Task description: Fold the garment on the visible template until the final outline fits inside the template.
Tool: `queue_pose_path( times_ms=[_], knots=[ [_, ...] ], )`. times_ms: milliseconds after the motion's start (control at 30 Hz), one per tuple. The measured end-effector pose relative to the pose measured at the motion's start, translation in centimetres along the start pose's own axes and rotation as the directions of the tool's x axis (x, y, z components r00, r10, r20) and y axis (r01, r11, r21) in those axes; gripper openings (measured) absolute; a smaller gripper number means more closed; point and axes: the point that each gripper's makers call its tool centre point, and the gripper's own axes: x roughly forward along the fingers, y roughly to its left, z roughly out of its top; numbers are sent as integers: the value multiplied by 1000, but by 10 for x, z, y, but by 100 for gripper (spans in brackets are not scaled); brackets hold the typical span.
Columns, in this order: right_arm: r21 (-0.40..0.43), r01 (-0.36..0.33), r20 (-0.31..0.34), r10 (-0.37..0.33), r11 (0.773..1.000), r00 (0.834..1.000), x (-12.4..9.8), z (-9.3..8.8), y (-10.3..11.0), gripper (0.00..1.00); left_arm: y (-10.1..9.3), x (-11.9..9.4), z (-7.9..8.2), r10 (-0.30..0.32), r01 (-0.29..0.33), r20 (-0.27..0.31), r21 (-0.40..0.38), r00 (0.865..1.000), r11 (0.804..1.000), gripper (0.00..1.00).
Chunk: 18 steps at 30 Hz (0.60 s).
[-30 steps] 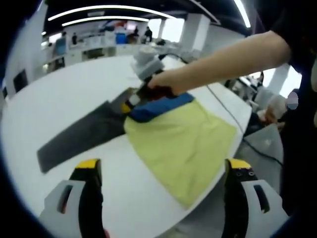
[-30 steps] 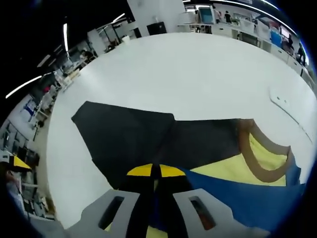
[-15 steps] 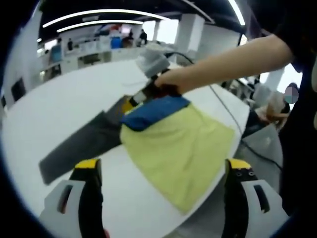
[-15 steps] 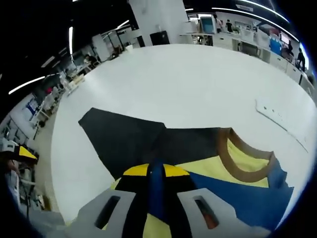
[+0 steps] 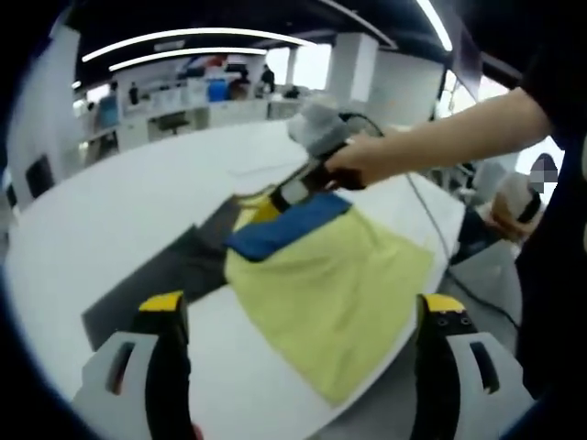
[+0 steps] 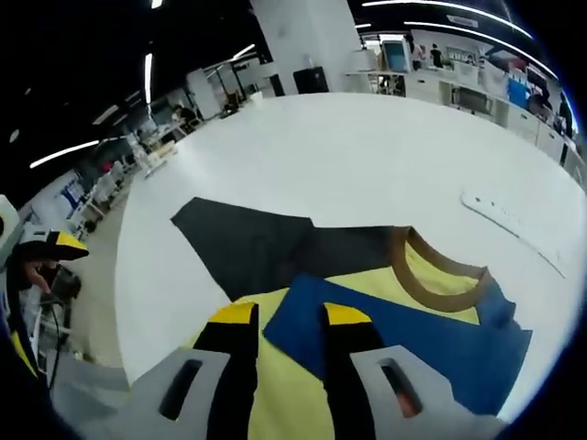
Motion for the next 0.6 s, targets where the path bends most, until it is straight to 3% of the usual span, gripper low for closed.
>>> queue_pose_path(
  times_ms=[200, 467, 600],
  knots=[
    [-13, -2, 79, 3, 1000, 997, -32, 1, 10, 43, -2, -5, 6, 14, -14, 7, 12, 1000, 1000, 99],
    [-40, -6, 126, 11, 999, 992, -79, -12, 20, 57, -3, -14, 14, 31, -32, 5, 37, 999, 999, 99],
    [-80, 15, 120, -5, 997, 993, -105, -22, 16, 64, -8, -20, 19, 35, -36, 16, 49, 999, 998, 99]
  ],
)
